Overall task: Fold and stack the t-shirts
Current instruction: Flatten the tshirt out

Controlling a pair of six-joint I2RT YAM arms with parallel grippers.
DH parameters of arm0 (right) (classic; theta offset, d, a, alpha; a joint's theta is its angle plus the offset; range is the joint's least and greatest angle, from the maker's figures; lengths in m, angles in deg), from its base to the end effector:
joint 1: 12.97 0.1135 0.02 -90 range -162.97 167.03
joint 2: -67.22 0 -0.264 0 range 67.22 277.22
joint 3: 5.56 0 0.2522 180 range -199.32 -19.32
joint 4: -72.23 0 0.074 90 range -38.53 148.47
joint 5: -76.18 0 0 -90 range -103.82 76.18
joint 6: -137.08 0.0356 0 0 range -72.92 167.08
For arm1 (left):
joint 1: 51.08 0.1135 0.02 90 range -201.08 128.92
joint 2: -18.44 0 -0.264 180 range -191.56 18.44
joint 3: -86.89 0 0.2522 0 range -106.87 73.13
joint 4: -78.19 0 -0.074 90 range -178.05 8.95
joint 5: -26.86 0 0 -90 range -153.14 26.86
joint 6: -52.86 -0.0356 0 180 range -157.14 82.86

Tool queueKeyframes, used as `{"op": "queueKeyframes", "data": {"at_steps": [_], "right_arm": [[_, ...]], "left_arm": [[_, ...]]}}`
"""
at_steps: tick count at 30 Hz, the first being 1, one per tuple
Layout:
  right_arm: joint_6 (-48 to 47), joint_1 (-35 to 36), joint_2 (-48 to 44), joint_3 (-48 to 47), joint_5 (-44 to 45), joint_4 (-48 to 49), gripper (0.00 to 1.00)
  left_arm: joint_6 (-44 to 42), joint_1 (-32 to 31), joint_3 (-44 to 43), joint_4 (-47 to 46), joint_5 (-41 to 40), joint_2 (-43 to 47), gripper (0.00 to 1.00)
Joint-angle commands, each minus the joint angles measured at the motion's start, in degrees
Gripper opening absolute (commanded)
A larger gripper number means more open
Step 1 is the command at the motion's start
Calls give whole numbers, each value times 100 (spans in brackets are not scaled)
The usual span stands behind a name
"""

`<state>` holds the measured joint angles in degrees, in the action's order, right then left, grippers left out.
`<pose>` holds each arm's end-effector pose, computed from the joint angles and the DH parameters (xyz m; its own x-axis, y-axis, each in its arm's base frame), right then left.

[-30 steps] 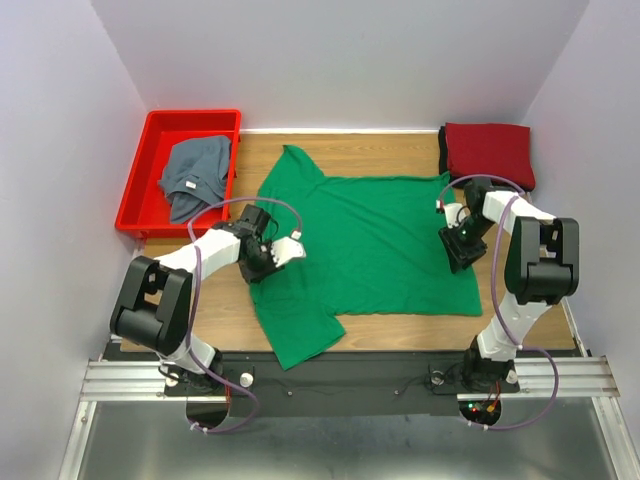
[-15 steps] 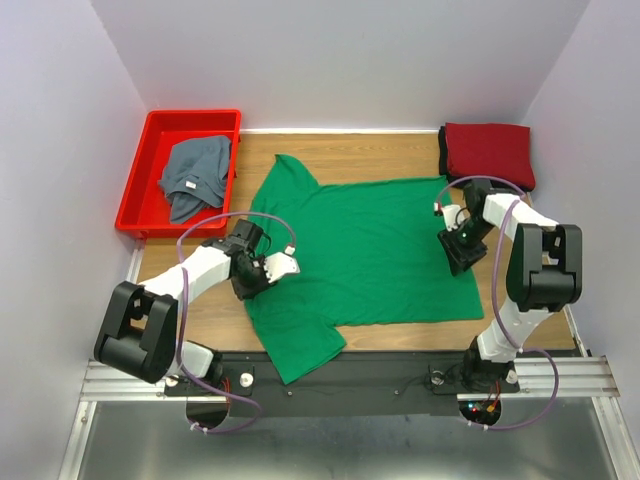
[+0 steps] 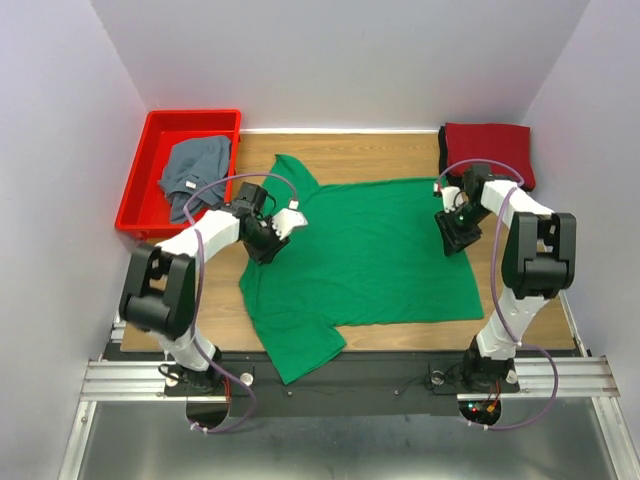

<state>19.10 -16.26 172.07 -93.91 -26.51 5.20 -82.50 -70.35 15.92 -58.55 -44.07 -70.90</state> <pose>0.3416 -0.0118 0.1890 -0.8907 -0.4073 -0.2019 -0.4378 0.8881 0.1399 0.2864 -0.1124 0.2033 -0.2574 0.8024 -0.5384 0.9131 0.3843 0.1361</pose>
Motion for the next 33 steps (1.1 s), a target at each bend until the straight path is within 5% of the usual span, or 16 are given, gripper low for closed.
{"op": "queueKeyframes", "data": {"at_steps": [1,9,24,29,33], "right_arm": [[284,56,359,-293,-32,475,45],[268,65,896,-355,258,696,45],[-348,188,-237,1200,171,-24,45],[-190,188,-431,579,-23,-262,48],[-40,180,-90,-686,-164,-254,50]], "left_arm": [[519,291,-413,-382,176,-564,40],[477,793,-1003,-261,53,-1402,39],[-790,784,466,803,-53,-198,36],[-649,802,-552,1180,447,-373,45],[-298,854,-2168,1357,922,-979,51]]}}
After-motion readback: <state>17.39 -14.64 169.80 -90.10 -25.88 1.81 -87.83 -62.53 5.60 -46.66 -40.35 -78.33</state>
